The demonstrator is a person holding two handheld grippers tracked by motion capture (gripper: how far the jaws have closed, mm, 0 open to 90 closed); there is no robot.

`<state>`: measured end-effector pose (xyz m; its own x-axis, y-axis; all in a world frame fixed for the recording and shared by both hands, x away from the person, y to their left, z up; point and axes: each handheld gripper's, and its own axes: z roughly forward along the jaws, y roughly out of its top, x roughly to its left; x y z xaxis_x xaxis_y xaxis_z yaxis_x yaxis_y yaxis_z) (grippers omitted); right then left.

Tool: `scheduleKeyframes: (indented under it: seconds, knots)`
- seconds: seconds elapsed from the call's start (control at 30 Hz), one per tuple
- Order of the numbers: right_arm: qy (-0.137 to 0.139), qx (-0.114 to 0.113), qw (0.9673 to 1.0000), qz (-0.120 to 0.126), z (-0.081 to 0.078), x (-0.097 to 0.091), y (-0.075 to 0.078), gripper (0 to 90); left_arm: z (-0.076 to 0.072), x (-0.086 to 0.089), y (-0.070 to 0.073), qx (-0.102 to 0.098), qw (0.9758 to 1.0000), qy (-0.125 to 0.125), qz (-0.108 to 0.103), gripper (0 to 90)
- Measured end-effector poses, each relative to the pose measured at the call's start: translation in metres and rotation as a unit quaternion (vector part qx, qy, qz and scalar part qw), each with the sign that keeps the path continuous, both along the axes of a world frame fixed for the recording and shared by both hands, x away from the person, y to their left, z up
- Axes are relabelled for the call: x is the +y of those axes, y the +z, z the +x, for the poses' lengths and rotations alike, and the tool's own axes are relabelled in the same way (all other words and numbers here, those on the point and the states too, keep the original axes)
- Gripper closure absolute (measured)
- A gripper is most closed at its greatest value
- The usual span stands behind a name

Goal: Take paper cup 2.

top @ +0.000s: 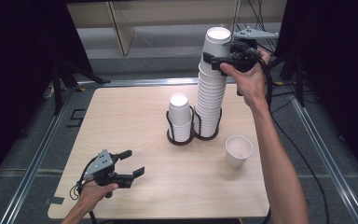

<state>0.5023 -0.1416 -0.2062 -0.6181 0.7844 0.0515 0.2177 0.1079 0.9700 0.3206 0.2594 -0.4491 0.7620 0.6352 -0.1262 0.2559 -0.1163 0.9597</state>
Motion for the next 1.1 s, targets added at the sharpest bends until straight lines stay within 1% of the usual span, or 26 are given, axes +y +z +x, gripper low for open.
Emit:
scheduleKeyframes:
  seconds: [0.03, 0.07, 0.1, 0.17, 0.23, 0.3, 0.33, 0.37, 0.5, 0.53, 0.57, 0.6, 0.63, 0.67, 0.7, 0.73, 0.77, 0.8, 0.83, 0.87, 0.9, 0.93, 1.0, 1.07, 1.1]
  knots:
    - [0.000, 0.000, 1.0000, 0.000, 0.000, 0.000, 0.000, 18.5, 0.000, 0.000, 0.000, 0.000, 1.0000, 0.000, 0.000, 14.6]
    - [-0.001, -0.002, 1.0000, 0.002, -0.002, 0.000, 0.005, 18.6, 0.000, 0.000, 0.000, 0.000, 1.0000, 0.000, 0.001, 14.6]
    - [-0.001, -0.006, 1.0000, -0.002, -0.002, 0.000, 0.007, 18.7, 0.000, 0.000, 0.000, 0.001, 1.0000, 0.000, 0.000, 14.6]
    - [-0.003, -0.008, 1.0000, -0.001, -0.003, 0.001, 0.012, 18.8, 0.000, 0.000, 0.000, 0.000, 1.0000, -0.001, 0.001, 14.6]
    - [-0.005, -0.015, 0.9999, -0.001, -0.004, 0.000, 0.017, 18.9, 0.000, 0.000, 0.000, 0.001, 1.0000, -0.001, 0.001, 14.6]
    - [-0.003, -0.017, 0.9998, 0.005, -0.005, 0.000, 0.021, 18.9, -0.001, -0.001, 0.000, 0.001, 1.0000, 0.000, 0.001, 14.6]
    - [-0.005, -0.018, 0.9998, 0.005, -0.006, 0.000, 0.023, 18.9, -0.002, 0.000, 0.000, 0.005, 0.9999, 0.003, 0.009, 14.6]
    - [-0.005, -0.023, 0.9997, 0.006, -0.006, -0.001, 0.025, 18.9, -0.002, 0.000, 0.001, 0.006, 0.9999, 0.003, 0.012, 14.6]
    - [-0.008, -0.028, 0.9994, 0.016, -0.009, -0.003, 0.033, 19.0, -0.002, 0.000, 0.001, 0.006, 0.9999, 0.003, 0.012, 14.6]
    - [-0.005, -0.032, 0.9993, 0.021, -0.009, -0.004, 0.035, 19.0, -0.002, 0.000, 0.001, 0.006, 0.9999, 0.003, 0.011, 14.6]
    - [-0.005, -0.032, 0.9993, 0.021, -0.009, -0.004, 0.035, 19.0, -0.002, 0.000, 0.001, 0.006, 0.9999, 0.003, 0.011, 14.6]
    - [-0.007, -0.037, 0.9990, 0.024, -0.011, -0.006, 0.041, 19.0, -0.002, 0.000, 0.001, 0.007, 0.9999, 0.003, 0.011, 14.6]
    - [-0.006, -0.036, 0.9989, 0.029, -0.013, -0.006, 0.044, 19.0, -0.002, 0.000, 0.001, 0.007, 0.9999, 0.003, 0.012, 14.6]
    - [-0.006, -0.041, 0.9987, 0.029, -0.013, -0.007, 0.046, 19.0, -0.001, 0.000, 0.001, 0.006, 0.9999, 0.002, 0.012, 14.6]
    - [-0.005, -0.041, 0.9987, 0.030, -0.016, -0.007, 0.050, 18.9, -0.001, 0.000, 0.001, 0.006, 0.9999, 0.001, 0.012, 14.6]
    - [-0.005, -0.050, 0.9984, 0.026, -0.017, -0.007, 0.053, 19.0, -0.002, 0.000, 0.000, 0.006, 0.9999, 0.001, 0.012, 14.6]
    - [-0.005, -0.050, 0.9984, 0.026, -0.017, -0.007, 0.053, 19.0, -0.002, 0.000, 0.000, 0.006, 0.9999, 0.001, 0.012, 14.6]
    - [-0.002, -0.055, 0.9981, 0.027, -0.020, -0.007, 0.060, 19.0, -0.002, 0.000, 0.000, 0.006, 0.9999, 0.001, 0.013, 14.6]
    - [-0.003, -0.059, 0.9979, 0.028, -0.023, -0.008, 0.063, 19.0, -0.002, 0.000, 0.000, 0.006, 0.9999, 0.001, 0.013, 14.6]
    - [0.000, -0.062, 0.9975, 0.032, -0.025, -0.008, 0.067, 19.0, -0.001, -0.001, -0.001, 0.002, 1.0000, -0.003, 0.005, 14.6]
    - [0.000, -0.062, 0.9975, 0.032, -0.025, -0.008, 0.067, 19.0, -0.001, -0.001, -0.001, 0.002, 1.0000, -0.003, 0.005, 14.6]
    - [0.000, -0.070, 0.9970, 0.032, -0.030, -0.009, 0.074, 19.0, -0.001, -0.001, -0.001, 0.002, 1.0000, -0.003, 0.005, 14.6]
    - [-0.001, -0.073, 0.9968, 0.033, -0.033, -0.010, 0.078, 19.0, -0.002, -0.001, 0.000, 0.007, 0.9999, 0.001, 0.015, 14.6]
    - [-0.004, -0.080, 0.9962, 0.035, -0.038, -0.014, 0.084, 19.0, -0.002, -0.001, 0.000, 0.007, 0.9999, 0.001, 0.014, 14.6]
    - [-0.002, -0.082, 0.9959, 0.040, -0.040, -0.015, 0.085, 19.0, -0.002, -0.001, 0.000, 0.007, 0.9999, 0.001, 0.014, 14.6]
